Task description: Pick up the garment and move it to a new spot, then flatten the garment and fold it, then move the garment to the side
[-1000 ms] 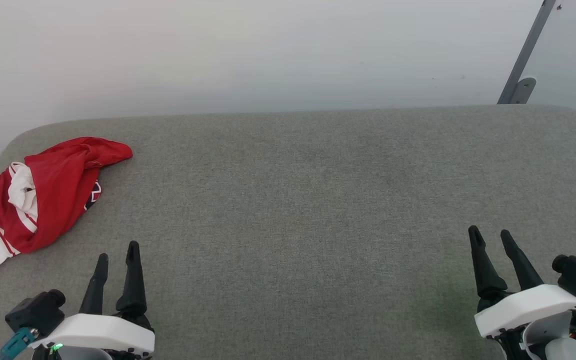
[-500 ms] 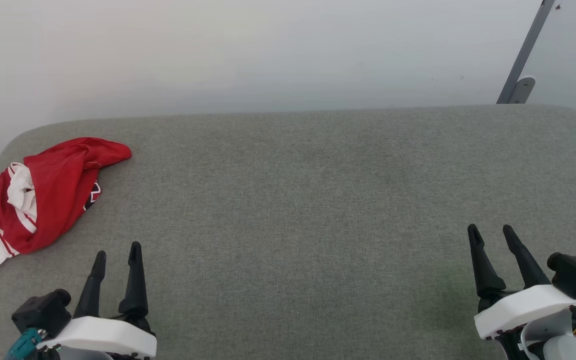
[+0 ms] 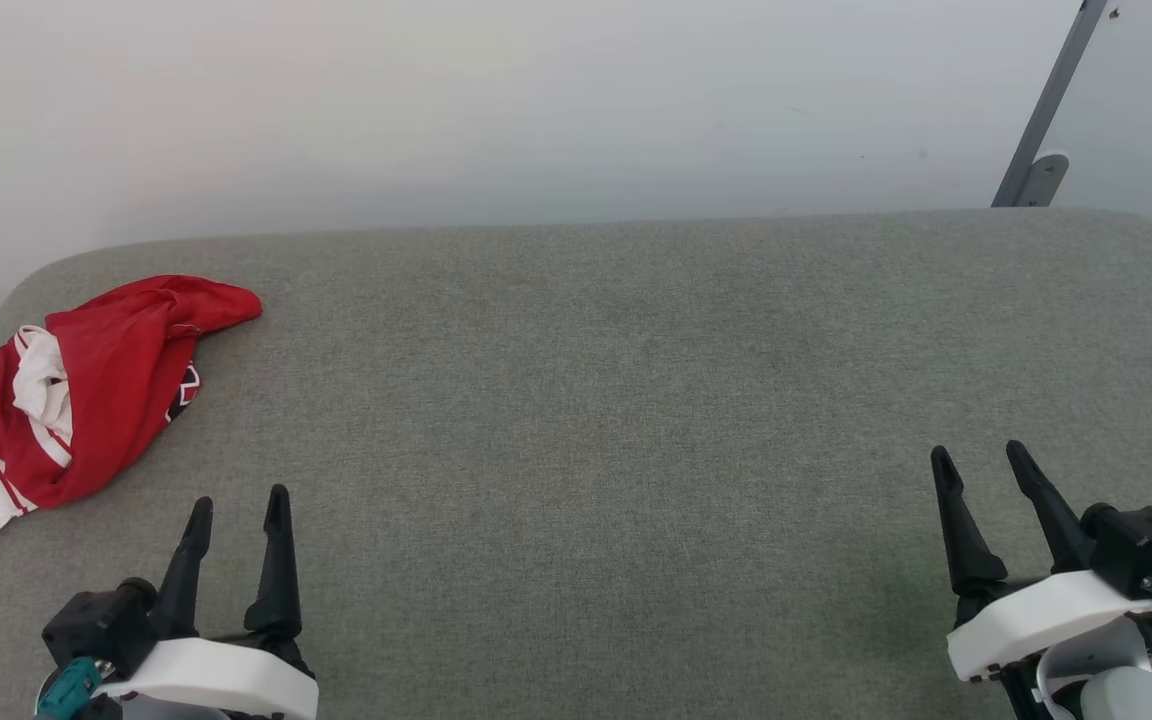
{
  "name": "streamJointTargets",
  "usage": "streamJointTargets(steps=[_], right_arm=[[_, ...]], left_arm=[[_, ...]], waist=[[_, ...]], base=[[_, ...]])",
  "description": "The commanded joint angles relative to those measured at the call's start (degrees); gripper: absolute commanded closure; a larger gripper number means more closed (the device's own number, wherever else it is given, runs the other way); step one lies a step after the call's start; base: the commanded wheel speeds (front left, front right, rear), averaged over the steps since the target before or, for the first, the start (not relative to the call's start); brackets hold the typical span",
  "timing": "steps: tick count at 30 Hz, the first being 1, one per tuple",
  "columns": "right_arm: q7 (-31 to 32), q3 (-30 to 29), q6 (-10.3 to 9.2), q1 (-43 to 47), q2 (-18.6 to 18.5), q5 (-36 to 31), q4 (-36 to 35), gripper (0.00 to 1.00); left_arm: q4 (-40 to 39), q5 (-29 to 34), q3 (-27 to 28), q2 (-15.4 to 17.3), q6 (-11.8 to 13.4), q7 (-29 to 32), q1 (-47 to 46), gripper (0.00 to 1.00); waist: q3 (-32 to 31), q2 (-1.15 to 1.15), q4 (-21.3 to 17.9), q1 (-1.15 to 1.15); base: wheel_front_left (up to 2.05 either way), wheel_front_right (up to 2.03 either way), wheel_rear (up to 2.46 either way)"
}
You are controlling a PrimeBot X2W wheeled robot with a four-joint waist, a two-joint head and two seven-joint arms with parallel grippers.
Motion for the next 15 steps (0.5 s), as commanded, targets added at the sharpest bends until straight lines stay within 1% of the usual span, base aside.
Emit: streamJointTargets(steps=[1, 9, 15], right_arm=[[-0.54, 0.18, 0.02, -0.28, -0.11, -0.91, 0.08, 0.00], [-1.54, 0.28, 0.01, -0.36, -0.31, -4.03, 0.45, 0.00], [-1.79, 0.07, 0.01, -0.37, -0.11, -4.12, 0.56, 0.00]], left_arm=[[-0.31, 1.46, 0.22, -0.09, -0.28, -0.54, 0.31, 0.00], [-0.42, 4.39, 0.77, -0.26, -0.85, -1.35, 0.55, 0.00], [-0.16, 4.46, 1.12, -0.52, -1.19, -1.30, 0.52, 0.00]], waist=[[0.00, 0.00, 0.00, 0.00], [-0.07, 0.00, -0.02, 0.00], [-0.17, 0.00, 0.00, 0.00]], base=[[0.00, 0.00, 0.00], [0.00, 0.00, 0.00], [0.00, 0.00, 0.00]])
